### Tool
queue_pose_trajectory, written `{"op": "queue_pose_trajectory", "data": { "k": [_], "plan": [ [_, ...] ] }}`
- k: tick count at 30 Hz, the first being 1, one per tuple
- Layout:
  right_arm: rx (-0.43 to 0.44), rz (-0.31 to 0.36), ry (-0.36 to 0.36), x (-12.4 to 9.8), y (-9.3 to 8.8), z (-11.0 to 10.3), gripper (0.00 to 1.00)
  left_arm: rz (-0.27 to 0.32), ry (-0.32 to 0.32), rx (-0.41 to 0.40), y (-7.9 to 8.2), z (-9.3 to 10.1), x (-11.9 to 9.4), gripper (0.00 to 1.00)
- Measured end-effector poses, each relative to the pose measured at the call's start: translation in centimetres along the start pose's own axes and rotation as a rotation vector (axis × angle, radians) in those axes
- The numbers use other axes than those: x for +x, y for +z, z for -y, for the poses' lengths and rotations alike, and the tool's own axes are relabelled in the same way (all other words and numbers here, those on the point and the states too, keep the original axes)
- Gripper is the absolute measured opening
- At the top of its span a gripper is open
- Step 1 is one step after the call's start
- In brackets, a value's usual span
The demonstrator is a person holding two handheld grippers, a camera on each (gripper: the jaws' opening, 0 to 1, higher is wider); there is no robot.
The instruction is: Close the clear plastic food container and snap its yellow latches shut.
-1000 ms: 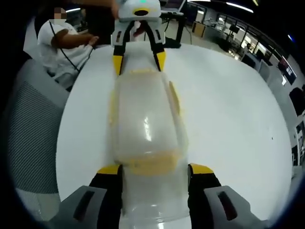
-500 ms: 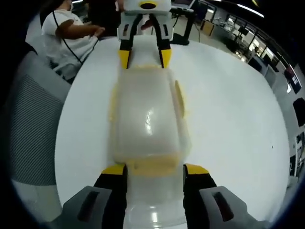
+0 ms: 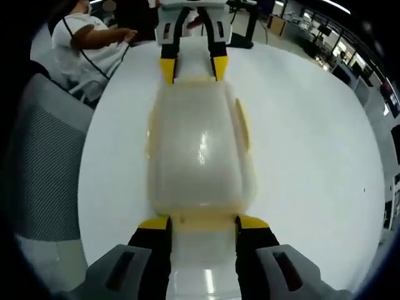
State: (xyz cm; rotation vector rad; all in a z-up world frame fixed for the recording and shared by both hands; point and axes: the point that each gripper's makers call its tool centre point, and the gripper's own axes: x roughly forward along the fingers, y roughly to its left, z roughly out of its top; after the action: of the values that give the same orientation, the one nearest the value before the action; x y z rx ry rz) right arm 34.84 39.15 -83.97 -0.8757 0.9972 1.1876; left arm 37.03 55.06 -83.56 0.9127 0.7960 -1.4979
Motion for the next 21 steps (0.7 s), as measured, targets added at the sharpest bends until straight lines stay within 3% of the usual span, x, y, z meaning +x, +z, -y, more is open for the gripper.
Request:
{"op": "queue_pose_trajectory", "data": {
  "k": [5,15,21],
  "plan": [
    [-0.003,-0.01,0.015,0.05,-0.2,0.15,0.39,-0.032,-0.006,0.01,0.07,-0.13,0.12,0.39],
    [-0.072,-0.131,0.034,0.11,-0.48,0.24,0.4,-0.071,-0.014,0.027,0.27,-0.33,0.27,0.4],
    [-0.079,-0.154,0.051,0.36,-0.39,0.45,0.41,-0.11,-0.006,0.005,0.19,-0.4,0.37,0.4]
  ]
}}
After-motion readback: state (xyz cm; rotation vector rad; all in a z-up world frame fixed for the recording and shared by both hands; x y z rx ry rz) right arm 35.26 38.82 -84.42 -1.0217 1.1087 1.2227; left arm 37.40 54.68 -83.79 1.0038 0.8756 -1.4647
